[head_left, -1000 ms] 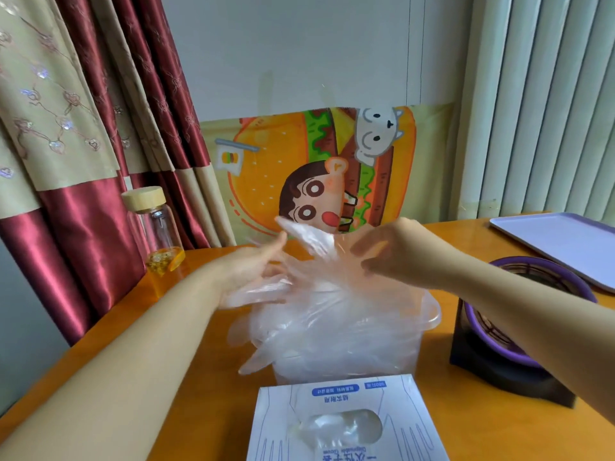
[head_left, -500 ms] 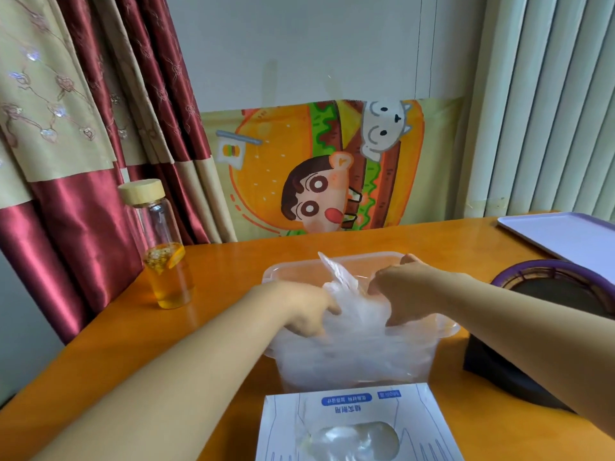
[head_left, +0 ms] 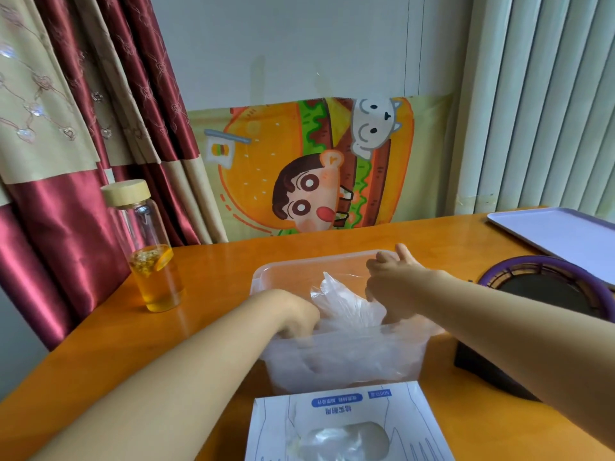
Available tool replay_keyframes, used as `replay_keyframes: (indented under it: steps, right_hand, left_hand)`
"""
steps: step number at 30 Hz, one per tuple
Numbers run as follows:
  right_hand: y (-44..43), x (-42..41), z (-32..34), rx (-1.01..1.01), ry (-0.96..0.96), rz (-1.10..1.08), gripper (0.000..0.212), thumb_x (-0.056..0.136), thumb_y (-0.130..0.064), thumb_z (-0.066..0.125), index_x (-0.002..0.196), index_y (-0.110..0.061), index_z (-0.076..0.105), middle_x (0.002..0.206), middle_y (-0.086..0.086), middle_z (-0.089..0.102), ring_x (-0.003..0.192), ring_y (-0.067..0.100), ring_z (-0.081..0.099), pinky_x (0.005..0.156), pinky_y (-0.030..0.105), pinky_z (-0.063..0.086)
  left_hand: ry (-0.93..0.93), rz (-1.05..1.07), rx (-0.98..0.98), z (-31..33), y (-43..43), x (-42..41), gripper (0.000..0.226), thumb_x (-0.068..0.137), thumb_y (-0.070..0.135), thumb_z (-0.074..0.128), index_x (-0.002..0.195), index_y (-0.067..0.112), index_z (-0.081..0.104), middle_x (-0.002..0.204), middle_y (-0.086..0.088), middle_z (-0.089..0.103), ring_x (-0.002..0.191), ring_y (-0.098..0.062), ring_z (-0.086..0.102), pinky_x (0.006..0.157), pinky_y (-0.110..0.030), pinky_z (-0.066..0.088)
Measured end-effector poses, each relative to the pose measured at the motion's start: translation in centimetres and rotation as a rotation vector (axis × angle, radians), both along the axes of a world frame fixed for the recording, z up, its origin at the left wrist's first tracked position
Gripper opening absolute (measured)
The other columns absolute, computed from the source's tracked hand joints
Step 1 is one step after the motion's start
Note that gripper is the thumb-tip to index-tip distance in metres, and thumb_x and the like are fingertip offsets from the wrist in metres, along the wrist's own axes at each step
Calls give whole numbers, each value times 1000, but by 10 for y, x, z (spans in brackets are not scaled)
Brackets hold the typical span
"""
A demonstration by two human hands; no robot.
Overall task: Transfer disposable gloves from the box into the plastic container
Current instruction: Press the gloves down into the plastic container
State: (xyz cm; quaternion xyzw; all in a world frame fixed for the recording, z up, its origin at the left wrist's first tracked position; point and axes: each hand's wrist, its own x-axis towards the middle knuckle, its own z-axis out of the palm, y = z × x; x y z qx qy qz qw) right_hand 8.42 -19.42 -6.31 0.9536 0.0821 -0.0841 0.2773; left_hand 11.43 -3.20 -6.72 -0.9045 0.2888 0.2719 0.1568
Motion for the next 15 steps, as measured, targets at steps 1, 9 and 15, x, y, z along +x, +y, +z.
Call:
replay_keyframes:
  steps: [1,9,15]
  right_hand:
    - [-2,-6,8,53,-23,7,56,82,-54,62,132,-28,53,137,4,37,131,27,23,110,55,12]
    - [6,-80,57,561,-162,261,28,87,-44,61,111,-30,64,95,-15,57,87,5,54,71,15,41]
    - [39,-124,7,502,224,396,29,98,-28,49,125,-33,59,120,-9,60,105,11,57,90,25,45]
  left_hand:
    - [-7,-5,-41,9,3,-4,62,87,45,64,140,16,47,136,-2,55,115,-24,55,91,-32,45]
    - [-95,66,-765,55,55,-57,47,90,26,65,135,29,51,124,20,58,107,5,57,95,-17,45]
    - [87,117,-677,22,80,-106,42,85,31,71,124,34,57,124,15,61,105,2,61,93,-15,47]
